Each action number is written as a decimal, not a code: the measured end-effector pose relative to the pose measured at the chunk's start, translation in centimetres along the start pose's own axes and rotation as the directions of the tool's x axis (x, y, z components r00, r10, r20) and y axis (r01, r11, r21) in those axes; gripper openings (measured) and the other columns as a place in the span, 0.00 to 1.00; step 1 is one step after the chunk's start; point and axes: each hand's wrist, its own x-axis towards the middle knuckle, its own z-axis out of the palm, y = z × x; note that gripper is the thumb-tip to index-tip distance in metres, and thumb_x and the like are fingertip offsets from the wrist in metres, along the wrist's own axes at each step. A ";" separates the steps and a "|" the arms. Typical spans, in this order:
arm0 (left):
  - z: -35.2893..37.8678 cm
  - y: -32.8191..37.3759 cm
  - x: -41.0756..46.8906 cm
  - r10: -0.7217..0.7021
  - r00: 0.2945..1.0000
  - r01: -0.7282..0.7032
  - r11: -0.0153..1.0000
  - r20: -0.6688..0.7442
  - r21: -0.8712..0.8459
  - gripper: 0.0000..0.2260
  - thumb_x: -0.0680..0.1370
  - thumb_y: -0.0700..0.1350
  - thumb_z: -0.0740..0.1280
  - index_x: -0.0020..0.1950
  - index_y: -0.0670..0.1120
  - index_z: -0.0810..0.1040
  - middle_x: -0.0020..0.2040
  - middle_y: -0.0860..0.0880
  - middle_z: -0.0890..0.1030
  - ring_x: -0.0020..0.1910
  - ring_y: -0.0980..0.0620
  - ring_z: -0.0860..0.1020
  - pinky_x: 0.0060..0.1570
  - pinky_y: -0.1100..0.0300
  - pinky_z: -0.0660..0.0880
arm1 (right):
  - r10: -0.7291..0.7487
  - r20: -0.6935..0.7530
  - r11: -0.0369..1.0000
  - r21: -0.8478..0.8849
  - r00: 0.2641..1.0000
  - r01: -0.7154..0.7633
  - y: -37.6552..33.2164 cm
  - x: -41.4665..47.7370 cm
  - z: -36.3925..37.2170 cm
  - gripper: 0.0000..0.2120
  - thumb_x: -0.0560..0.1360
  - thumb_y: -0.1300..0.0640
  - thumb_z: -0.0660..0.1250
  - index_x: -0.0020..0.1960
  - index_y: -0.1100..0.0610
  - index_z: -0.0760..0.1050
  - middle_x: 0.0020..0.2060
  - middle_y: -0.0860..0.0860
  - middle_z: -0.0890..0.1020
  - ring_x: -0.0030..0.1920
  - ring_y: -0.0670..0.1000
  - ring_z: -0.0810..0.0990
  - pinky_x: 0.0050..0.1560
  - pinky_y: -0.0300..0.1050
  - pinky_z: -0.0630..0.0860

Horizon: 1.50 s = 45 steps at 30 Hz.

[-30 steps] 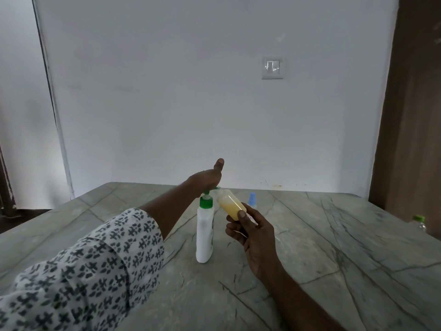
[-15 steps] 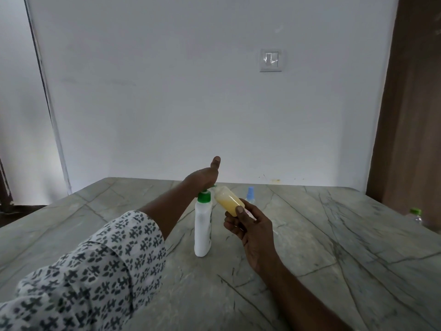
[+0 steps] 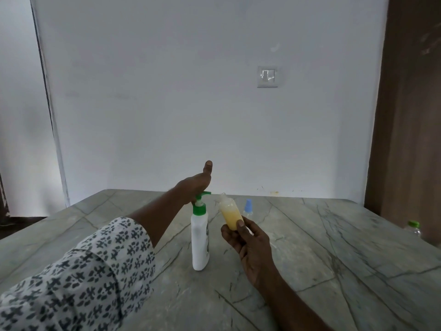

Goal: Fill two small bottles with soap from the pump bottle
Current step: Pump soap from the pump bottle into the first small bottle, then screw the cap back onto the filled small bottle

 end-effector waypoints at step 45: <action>12.8 -10.9 -8.0 0.435 0.889 -0.435 0.900 -0.143 0.031 0.16 0.66 0.57 0.76 0.36 0.54 0.70 0.32 0.57 0.75 0.30 0.61 0.72 0.28 0.72 0.63 | -0.056 0.308 -0.226 -0.930 0.950 0.289 -3.9 7.2 -5.7 0.11 0.73 0.53 0.71 0.53 0.55 0.82 0.48 0.51 0.85 0.46 0.48 0.80 0.45 0.40 0.73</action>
